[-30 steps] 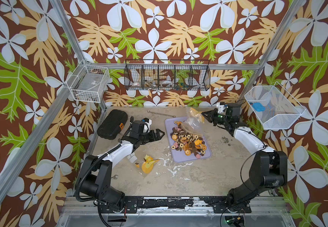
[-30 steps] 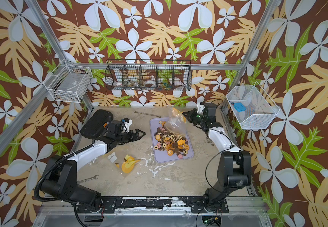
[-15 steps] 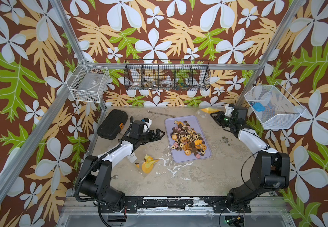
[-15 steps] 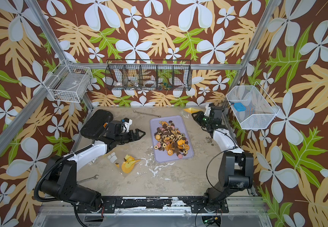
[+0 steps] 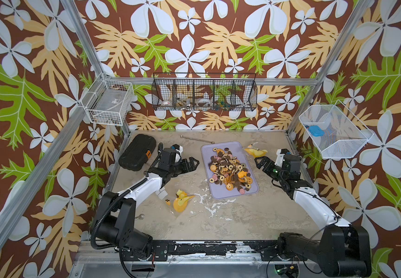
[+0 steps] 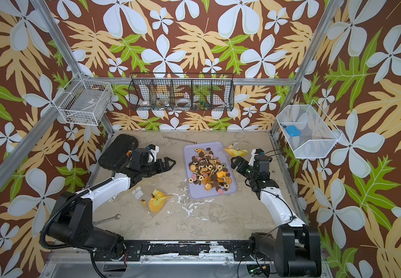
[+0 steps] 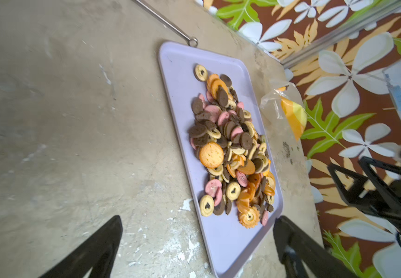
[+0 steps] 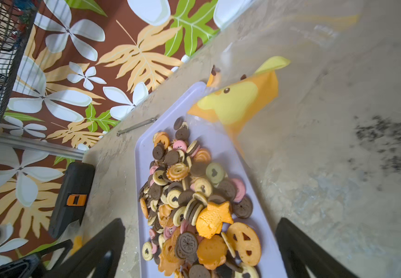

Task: Pour cookies out of the ziploc bag
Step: Place the ziploc bag at the center of the board, then reset both arms

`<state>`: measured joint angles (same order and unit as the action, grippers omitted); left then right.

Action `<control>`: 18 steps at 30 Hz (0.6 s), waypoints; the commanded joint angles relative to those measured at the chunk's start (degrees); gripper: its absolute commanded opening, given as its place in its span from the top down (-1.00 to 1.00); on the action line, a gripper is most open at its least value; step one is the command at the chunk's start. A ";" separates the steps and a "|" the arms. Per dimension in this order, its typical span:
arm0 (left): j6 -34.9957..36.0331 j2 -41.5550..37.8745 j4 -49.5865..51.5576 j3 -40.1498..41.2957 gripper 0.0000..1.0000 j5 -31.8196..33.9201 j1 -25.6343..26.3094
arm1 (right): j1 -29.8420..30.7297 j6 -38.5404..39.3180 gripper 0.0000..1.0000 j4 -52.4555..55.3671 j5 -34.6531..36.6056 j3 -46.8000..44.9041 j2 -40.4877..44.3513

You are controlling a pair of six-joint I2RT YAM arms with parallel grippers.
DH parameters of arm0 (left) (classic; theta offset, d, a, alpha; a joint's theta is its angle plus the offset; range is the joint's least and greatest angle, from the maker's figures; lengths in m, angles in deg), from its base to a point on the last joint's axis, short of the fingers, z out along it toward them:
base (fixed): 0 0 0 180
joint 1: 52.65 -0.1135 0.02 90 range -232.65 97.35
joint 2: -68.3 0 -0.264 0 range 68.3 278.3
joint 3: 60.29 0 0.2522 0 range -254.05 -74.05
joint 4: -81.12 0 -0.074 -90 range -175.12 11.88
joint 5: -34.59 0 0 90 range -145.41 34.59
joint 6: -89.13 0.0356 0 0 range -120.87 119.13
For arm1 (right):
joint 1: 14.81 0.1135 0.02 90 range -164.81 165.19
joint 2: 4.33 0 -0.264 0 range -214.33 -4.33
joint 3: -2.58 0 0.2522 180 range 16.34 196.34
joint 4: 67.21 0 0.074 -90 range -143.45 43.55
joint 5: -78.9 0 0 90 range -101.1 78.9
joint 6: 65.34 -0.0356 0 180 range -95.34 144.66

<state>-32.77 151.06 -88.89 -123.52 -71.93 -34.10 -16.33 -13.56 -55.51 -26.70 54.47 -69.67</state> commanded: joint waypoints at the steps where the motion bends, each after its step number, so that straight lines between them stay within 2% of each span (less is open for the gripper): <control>1: 5.37 -5.04 -2.31 2.26 -0.99 17.90 -0.27 | 0.11 4.08 -1.00 0.97 10.45 -2.34 5.34; 4: 14.20 -12.69 -7.94 8.96 -0.99 39.18 -0.60 | 0.20 4.82 -0.99 -0.33 22.13 -5.65 11.88; 6: 20.77 -17.07 -17.96 16.30 -0.99 45.53 -1.45 | 0.12 5.99 -0.99 -5.43 27.26 -9.30 15.05; 7: 24.65 -18.92 -24.12 20.92 -0.99 47.73 -1.86 | 0.15 7.87 -1.00 -10.19 27.06 -11.65 16.34; 8: 28.44 -20.64 -30.13 24.87 -0.99 47.68 -2.36 | 0.12 8.09 -0.99 -13.41 27.20 -13.53 17.23; 10: 36.46 -22.07 -48.53 34.86 -0.99 43.05 -4.07 | 0.19 8.46 -0.99 -19.71 28.05 -16.77 17.47; 11: 36.86 -21.13 -54.55 38.06 -0.99 40.41 -5.45 | 0.15 9.30 -1.00 -22.33 28.07 -17.87 17.11; 15: 29.98 -12.65 -54.72 36.98 -0.99 35.36 -11.23 | 0.17 8.22 -0.99 -30.22 32.00 -21.66 16.06; 18: 30.96 -6.91 -59.47 37.65 -0.99 28.18 -12.54 | 0.14 9.66 -1.00 -36.84 31.46 -25.31 15.84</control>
<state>-3.33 141.18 -137.87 -86.30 -37.72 -45.86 -16.26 -5.64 -81.98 2.62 30.90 -53.57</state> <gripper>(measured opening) 0.996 0.998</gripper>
